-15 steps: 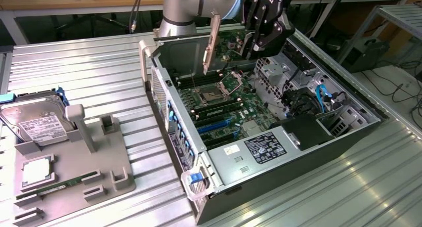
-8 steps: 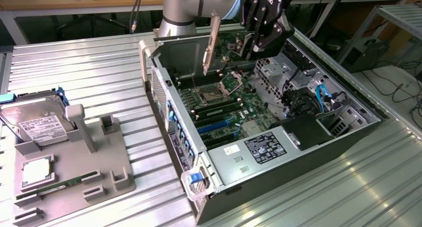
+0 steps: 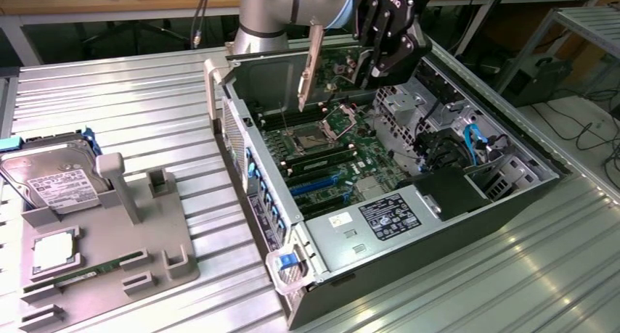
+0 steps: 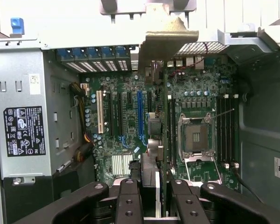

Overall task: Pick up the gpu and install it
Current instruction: 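Insert the gpu into the slot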

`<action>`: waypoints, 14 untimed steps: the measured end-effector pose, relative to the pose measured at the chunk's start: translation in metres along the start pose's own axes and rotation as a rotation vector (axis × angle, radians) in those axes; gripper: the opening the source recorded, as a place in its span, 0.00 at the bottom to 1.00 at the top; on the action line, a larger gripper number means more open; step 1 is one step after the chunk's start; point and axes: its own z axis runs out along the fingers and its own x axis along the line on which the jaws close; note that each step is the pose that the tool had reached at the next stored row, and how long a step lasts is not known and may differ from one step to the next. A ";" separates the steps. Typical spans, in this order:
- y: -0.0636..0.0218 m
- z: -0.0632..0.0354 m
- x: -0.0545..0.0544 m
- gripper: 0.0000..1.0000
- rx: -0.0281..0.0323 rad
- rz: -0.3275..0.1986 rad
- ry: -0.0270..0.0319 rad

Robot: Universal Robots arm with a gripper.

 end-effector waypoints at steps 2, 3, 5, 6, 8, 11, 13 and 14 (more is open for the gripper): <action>0.0000 0.0006 0.000 0.28 0.0000 0.000 -0.0002; -0.0001 0.0010 0.000 0.28 0.0001 0.000 -0.0002; -0.0001 0.0018 0.000 0.28 0.0000 0.000 -0.0002; -0.0001 0.0023 0.000 0.28 0.0000 0.000 -0.0001; -0.0001 0.0030 0.000 0.28 0.0000 0.000 -0.0001; -0.0001 0.0041 0.000 0.28 0.0000 0.000 -0.0001; -0.0002 0.0049 0.000 0.28 0.0000 0.000 -0.0001; -0.0002 0.0052 0.000 0.28 0.0000 0.000 -0.0001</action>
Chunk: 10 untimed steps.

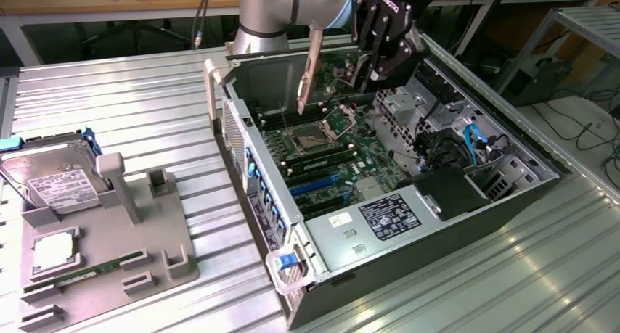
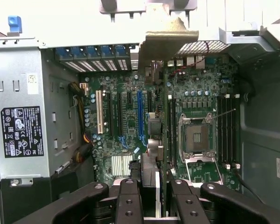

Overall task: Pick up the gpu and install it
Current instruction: 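Insert the gpu into the slot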

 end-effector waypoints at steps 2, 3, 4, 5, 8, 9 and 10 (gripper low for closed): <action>0.0000 0.0007 0.000 0.28 0.0000 0.000 0.0000; 0.0000 0.0011 0.000 0.28 0.0000 0.000 -0.0001; -0.0001 0.0014 0.000 0.28 0.0000 0.000 0.0000; -0.0001 0.0018 0.000 0.28 0.0000 0.000 -0.0001; -0.0001 0.0037 0.000 0.28 0.0000 0.000 0.0000; -0.0001 0.0042 0.000 0.28 0.0000 0.000 -0.0001; -0.0002 0.0049 0.000 0.28 0.0000 0.000 0.0000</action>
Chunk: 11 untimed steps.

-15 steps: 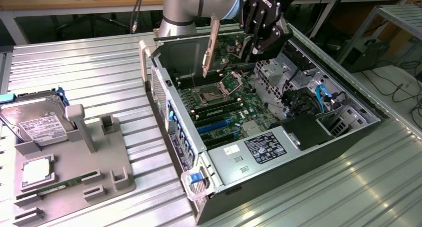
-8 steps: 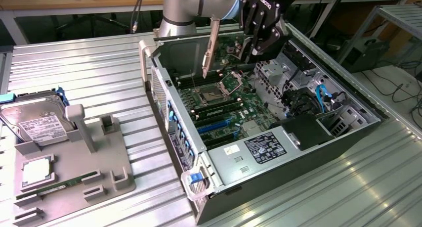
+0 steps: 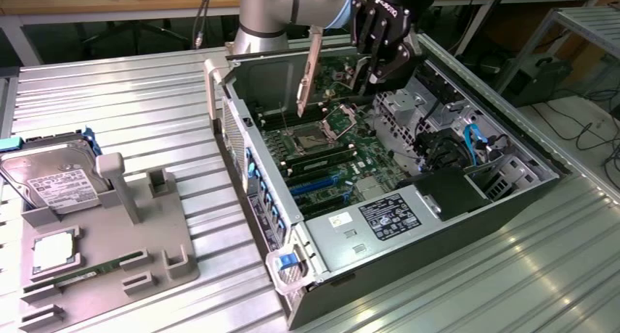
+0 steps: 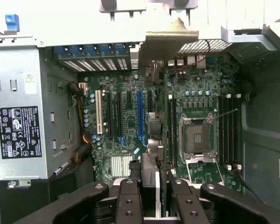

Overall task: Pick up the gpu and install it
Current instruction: 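Insert the gpu into the slot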

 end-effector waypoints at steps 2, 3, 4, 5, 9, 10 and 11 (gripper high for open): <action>-0.0001 0.0011 0.000 0.28 0.0006 0.000 0.0000; 0.0000 0.0018 0.000 0.28 0.0014 0.000 -0.0001; 0.0000 0.0027 0.000 0.28 0.0044 0.000 -0.0002; 0.0000 0.0031 0.000 0.28 0.0095 0.000 -0.0002; -0.0002 0.0043 0.000 0.28 0.0309 0.000 -0.0012; -0.0002 0.0044 0.000 0.28 0.0310 0.000 -0.0011; -0.0002 0.0045 0.000 0.28 0.0310 0.000 -0.0011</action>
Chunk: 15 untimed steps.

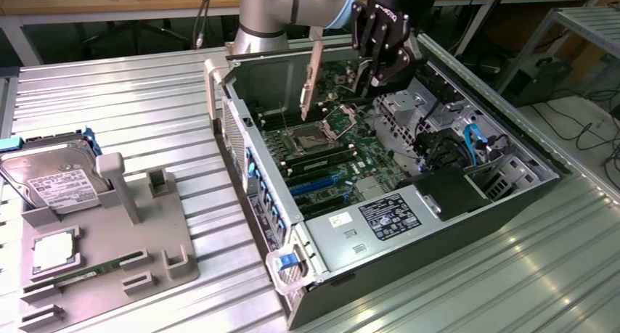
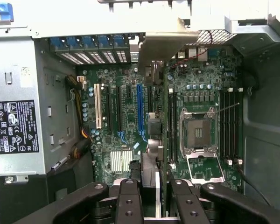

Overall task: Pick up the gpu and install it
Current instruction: 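Insert the gpu into the slot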

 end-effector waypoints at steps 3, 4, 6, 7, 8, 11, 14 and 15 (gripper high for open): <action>0.0000 0.0005 0.000 0.28 0.0001 0.000 -0.0001; 0.0000 0.0007 0.000 0.28 0.0001 0.000 -0.0001; 0.0000 0.0010 0.000 0.28 0.0001 0.000 -0.0001; 0.0000 0.0013 0.000 0.28 0.0000 0.000 -0.0001; 0.0000 0.0017 0.000 0.28 0.0001 0.000 -0.0001; 0.0000 0.0025 0.000 0.28 0.0001 0.000 -0.0001; 0.0000 0.0035 0.000 0.28 0.0001 0.000 -0.0001; 0.0000 0.0038 0.000 0.28 0.0000 0.000 0.0000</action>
